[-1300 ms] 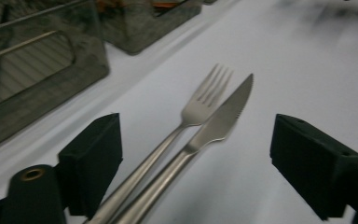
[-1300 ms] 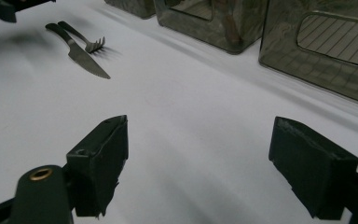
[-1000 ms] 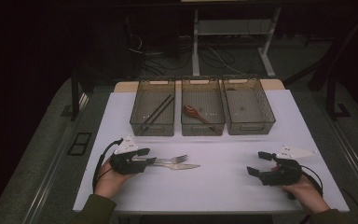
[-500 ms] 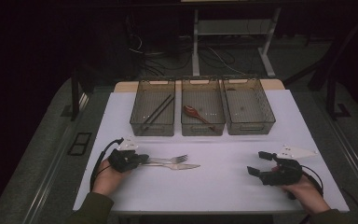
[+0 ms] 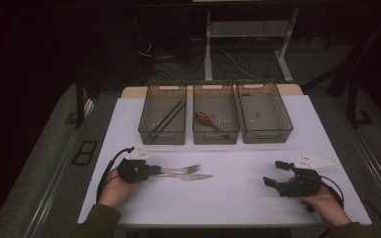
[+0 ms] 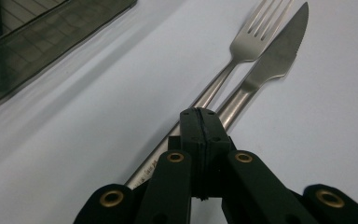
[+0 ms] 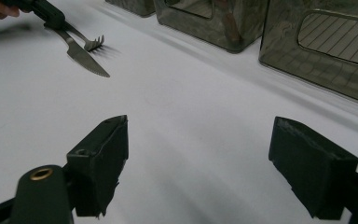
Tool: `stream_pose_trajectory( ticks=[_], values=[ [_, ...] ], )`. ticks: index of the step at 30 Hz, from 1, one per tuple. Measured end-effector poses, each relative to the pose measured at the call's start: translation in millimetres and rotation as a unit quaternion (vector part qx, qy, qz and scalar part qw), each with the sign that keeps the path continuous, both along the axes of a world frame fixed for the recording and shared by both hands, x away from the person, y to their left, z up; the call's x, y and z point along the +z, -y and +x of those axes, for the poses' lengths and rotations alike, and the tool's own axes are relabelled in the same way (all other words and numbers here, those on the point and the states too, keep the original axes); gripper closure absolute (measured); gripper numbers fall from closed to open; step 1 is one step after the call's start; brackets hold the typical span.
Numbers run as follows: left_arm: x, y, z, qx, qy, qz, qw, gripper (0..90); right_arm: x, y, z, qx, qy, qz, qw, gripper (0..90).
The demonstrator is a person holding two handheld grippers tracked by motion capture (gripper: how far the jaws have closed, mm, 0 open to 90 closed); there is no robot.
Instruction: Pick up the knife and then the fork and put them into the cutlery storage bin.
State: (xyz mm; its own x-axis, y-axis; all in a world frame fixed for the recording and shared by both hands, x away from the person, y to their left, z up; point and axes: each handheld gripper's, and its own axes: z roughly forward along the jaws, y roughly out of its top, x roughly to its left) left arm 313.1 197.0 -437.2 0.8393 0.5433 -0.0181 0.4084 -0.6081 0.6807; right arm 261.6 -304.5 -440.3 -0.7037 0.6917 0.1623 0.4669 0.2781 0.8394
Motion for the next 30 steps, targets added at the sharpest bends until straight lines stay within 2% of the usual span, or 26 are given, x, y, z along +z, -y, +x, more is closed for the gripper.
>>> stream_pose_trajectory(
  ticks=[1,2,5,8,17,21,22,25,30],
  values=[
    [0.6,1.0,-0.2,0.001,0.016,0.025,0.9995,88.9,0.0,0.1,0.1,0.000,0.000,0.000,1.0000,19.0],
    [0.6,0.8,0.9,-0.001,0.021,0.032,0.9993,88.8,0.0,0.2,0.3,0.000,0.000,0.001,1.0000,18.9],
    [0.2,-1.9,2.8,0.000,0.010,0.022,0.9997,88.9,-0.4,0.1,0.3,-0.001,-0.001,0.000,1.0000,19.0],
    [0.2,-2.1,2.9,0.004,0.005,0.020,0.9998,88.9,-0.2,0.2,0.3,-0.001,0.000,0.002,1.0000,19.0],
    [0.2,-7.0,3.7,-0.007,-0.016,0.015,0.9997,89.1,-0.4,0.2,0.4,0.001,-0.002,0.001,1.0000,19.0],
    [0.0,-8.6,2.5,-0.012,-0.029,0.005,0.9995,89.1,-0.6,0.1,0.5,0.001,-0.003,0.001,1.0000,19.0],
    [0.5,-9.6,2.9,-0.022,-0.029,0.009,0.9993,89.0,-0.6,0.1,0.5,0.002,-0.003,0.001,1.0000,19.0],
    [0.4,-9.5,-0.7,-0.022,-0.036,0.005,0.9991,89.0,-0.4,0.3,0.5,0.001,-0.002,0.002,1.0000,19.0],
    [0.4,-10.2,-3.2,-0.037,-0.046,0.000,0.9982,89.1,-0.6,0.3,0.6,0.001,-0.003,0.001,1.0000,19.0]
  ],
)
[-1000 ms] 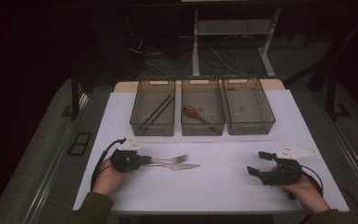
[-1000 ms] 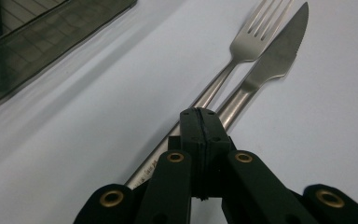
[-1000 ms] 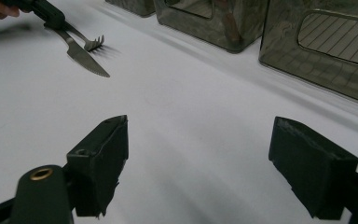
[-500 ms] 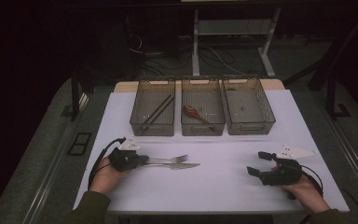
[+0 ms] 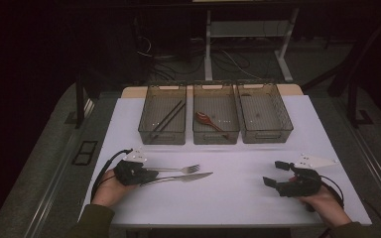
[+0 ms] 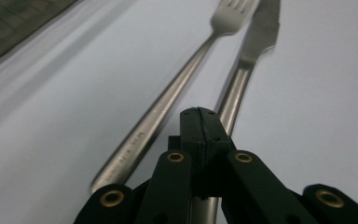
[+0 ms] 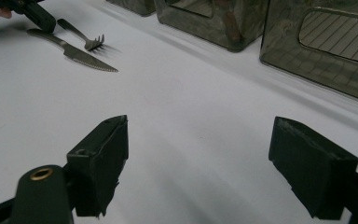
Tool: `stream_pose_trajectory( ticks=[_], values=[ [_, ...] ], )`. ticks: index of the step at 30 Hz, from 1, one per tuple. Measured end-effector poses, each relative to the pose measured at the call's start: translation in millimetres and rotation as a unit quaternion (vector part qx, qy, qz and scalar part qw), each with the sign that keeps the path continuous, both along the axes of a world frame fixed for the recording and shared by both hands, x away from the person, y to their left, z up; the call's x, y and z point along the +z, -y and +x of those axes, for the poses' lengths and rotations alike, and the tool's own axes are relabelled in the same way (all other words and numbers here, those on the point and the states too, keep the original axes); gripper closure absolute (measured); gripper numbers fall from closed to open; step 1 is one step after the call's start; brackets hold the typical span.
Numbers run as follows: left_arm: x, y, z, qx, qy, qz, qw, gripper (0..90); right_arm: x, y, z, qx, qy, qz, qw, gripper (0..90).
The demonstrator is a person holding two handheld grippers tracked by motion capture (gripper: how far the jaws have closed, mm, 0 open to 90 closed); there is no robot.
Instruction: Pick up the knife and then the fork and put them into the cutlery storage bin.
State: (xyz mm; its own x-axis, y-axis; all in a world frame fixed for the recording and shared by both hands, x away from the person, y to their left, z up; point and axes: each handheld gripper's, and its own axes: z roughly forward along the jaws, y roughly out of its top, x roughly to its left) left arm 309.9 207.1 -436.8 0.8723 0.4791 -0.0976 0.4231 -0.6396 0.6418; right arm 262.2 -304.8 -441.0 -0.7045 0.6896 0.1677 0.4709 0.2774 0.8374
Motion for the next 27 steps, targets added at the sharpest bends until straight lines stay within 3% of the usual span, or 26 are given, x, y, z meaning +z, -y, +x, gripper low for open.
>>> stream_pose_trajectory(
  ticks=[16,19,22,27],
  values=[
    [1.4,12.9,-22.5,-0.015,-0.015,-0.001,0.9998,88.9,0.4,0.8,-0.1,-0.001,0.002,0.001,1.0000,19.0],
    [5.1,17.0,-24.4,-0.005,-0.003,-0.022,0.9997,88.5,0.8,0.8,-0.3,-0.002,0.002,0.002,1.0000,19.0],
    [9.3,24.6,-27.2,0.012,0.018,-0.042,0.9989,72.8,0.8,1.0,-0.1,-0.002,0.003,0.002,1.0000,19.0],
    [1.3,34.8,-27.5,0.017,0.026,-0.038,0.9988,66.8,0.6,0.4,-0.4,-0.001,0.003,0.001,1.0000,19.0]
  ],
)
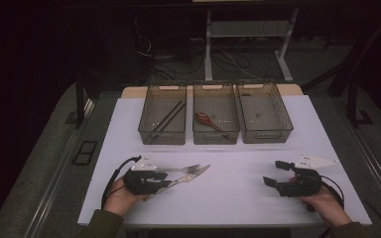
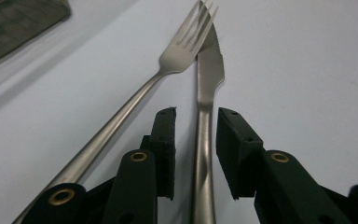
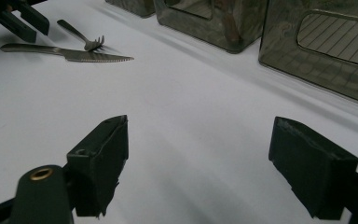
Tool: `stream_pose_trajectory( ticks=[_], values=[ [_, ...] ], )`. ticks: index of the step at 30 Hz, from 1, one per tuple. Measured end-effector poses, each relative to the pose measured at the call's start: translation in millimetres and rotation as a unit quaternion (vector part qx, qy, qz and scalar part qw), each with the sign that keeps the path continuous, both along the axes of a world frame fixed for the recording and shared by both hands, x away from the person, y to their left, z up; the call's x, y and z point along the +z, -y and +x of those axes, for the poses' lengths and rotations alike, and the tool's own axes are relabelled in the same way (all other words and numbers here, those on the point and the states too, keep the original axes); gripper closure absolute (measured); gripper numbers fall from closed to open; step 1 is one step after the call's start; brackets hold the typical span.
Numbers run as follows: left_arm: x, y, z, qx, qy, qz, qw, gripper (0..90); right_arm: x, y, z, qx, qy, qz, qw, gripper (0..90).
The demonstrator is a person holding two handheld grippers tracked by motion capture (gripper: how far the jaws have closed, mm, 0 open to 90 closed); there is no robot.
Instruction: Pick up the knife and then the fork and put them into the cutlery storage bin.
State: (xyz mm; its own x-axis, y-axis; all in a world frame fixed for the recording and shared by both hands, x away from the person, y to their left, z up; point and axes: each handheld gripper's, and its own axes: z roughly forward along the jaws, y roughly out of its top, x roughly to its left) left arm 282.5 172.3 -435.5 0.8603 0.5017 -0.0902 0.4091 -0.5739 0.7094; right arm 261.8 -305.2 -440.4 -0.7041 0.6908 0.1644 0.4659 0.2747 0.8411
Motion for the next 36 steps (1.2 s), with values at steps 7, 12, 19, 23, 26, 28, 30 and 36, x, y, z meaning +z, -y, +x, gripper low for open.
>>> stream_pose_trajectory(
  ticks=[7,12,19,23,26,28,30,36],
  values=[
    [-7.6,7.7,1.6,-0.014,-0.006,0.009,0.9998,69.0,-0.4,-0.3,0.4,0.001,0.000,-0.002,1.0000,19.0],
    [-10.1,10.1,1.2,-0.014,-0.002,0.020,0.9997,72.0,-0.3,-0.3,0.3,0.000,0.000,-0.001,1.0000,19.0],
    [-8.9,13.5,-0.7,-0.017,0.000,0.036,0.9992,77.9,-0.9,-1.2,0.3,0.003,-0.001,-0.004,1.0000,19.0],
    [-9.4,12.6,-0.1,-0.022,0.001,0.034,0.9992,79.0,-1.2,-1.8,0.4,0.004,-0.002,-0.005,1.0000,19.0],
    [-10.1,11.9,-0.4,-0.021,0.001,0.029,0.9994,79.2,-1.0,-2.1,0.3,0.003,-0.002,-0.004,1.0000,19.0],
    [-9.9,12.1,-0.6,-0.023,0.005,0.031,0.9993,79.2,-1.0,-1.9,0.5,0.003,-0.001,-0.004,1.0000,19.0],
    [-9.4,12.9,-1.5,-0.022,0.008,0.033,0.9992,79.2,-0.9,-1.7,0.3,0.003,-0.001,-0.003,1.0000,19.0],
    [-7.4,18.6,-4.0,-0.039,0.009,0.030,0.9987,79.2,-0.7,-1.0,0.6,0.002,-0.001,-0.001,1.0000,19.0]
  ],
)
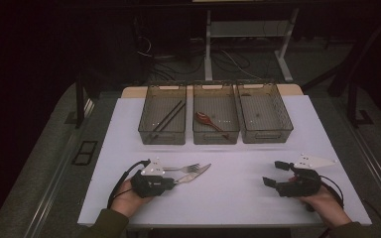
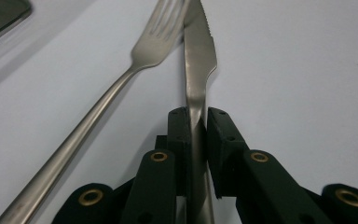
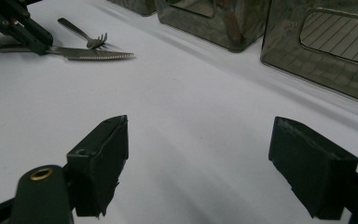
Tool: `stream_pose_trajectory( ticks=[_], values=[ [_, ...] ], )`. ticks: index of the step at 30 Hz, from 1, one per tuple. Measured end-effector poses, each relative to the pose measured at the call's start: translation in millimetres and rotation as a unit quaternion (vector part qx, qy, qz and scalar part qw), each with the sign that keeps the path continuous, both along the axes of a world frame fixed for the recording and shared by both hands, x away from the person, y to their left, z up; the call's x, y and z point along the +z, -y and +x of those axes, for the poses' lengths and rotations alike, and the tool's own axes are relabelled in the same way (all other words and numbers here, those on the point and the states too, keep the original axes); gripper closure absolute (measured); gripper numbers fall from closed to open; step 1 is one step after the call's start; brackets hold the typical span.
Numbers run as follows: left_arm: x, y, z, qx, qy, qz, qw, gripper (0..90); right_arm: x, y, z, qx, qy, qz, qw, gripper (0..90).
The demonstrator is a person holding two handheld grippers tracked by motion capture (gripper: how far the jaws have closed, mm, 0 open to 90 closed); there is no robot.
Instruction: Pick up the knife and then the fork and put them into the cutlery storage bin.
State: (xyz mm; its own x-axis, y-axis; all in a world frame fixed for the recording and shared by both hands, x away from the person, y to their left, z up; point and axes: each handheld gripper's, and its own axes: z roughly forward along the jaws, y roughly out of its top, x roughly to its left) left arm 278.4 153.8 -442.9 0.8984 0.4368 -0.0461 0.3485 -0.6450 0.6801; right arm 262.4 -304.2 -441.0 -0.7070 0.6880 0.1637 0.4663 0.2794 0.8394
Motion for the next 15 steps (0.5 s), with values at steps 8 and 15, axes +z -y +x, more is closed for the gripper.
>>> stream_pose_trajectory(
  ticks=[8,15],
  values=[
    [12.1,11.9,-5.6,-0.016,0.005,-0.038,0.9992,79.1,0.5,0.0,-0.1,-0.001,0.001,0.001,1.0000,19.0],
    [21.4,19.2,-1.3,-0.019,0.015,-0.062,0.9978,79.1,3.5,-1.8,1.3,0.000,0.000,0.007,1.0000,19.1]
  ],
)
